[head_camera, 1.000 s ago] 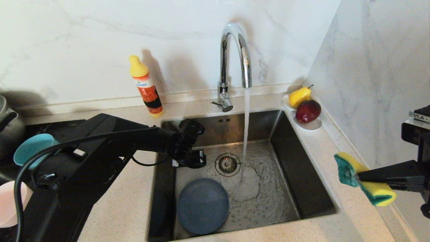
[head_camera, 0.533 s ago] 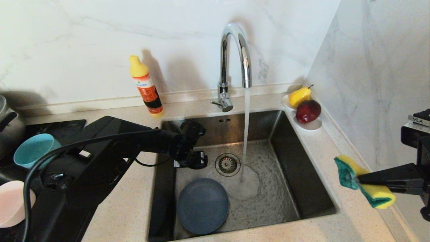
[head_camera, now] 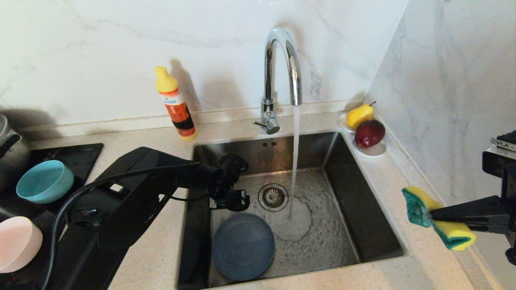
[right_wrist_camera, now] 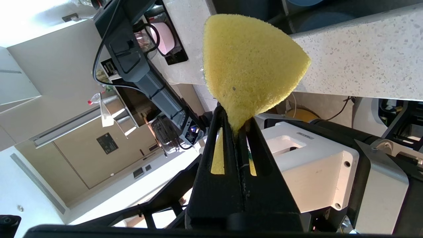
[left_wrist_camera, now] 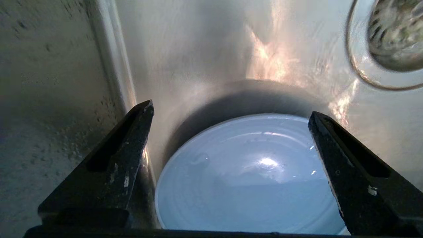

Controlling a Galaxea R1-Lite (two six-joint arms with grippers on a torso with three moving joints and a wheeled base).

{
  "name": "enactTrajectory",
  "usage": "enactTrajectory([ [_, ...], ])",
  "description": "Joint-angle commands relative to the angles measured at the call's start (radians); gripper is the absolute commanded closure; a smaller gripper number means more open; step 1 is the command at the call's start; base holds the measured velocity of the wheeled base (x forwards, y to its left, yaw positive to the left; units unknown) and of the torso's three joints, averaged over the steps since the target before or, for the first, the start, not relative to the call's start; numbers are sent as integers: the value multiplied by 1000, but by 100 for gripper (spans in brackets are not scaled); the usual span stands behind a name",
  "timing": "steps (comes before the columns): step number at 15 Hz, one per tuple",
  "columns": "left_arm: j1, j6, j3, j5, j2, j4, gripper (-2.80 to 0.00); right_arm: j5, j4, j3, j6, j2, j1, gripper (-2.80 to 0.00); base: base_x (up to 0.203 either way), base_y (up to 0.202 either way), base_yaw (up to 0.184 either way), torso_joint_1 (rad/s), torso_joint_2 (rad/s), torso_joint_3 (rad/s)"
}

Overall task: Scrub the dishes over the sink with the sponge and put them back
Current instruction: Rinse the plate

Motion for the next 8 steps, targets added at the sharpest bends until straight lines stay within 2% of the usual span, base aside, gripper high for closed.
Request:
enactTrajectory([
  [1,-1,1,-1,0,13,13,-280,5,2,12,4,-6,0,0,0,0,0,0,0,0],
  [8,-1,11,-14,-13,27,63,-280,7,-14,18,4,-6,0,0,0,0,0,0,0,0],
])
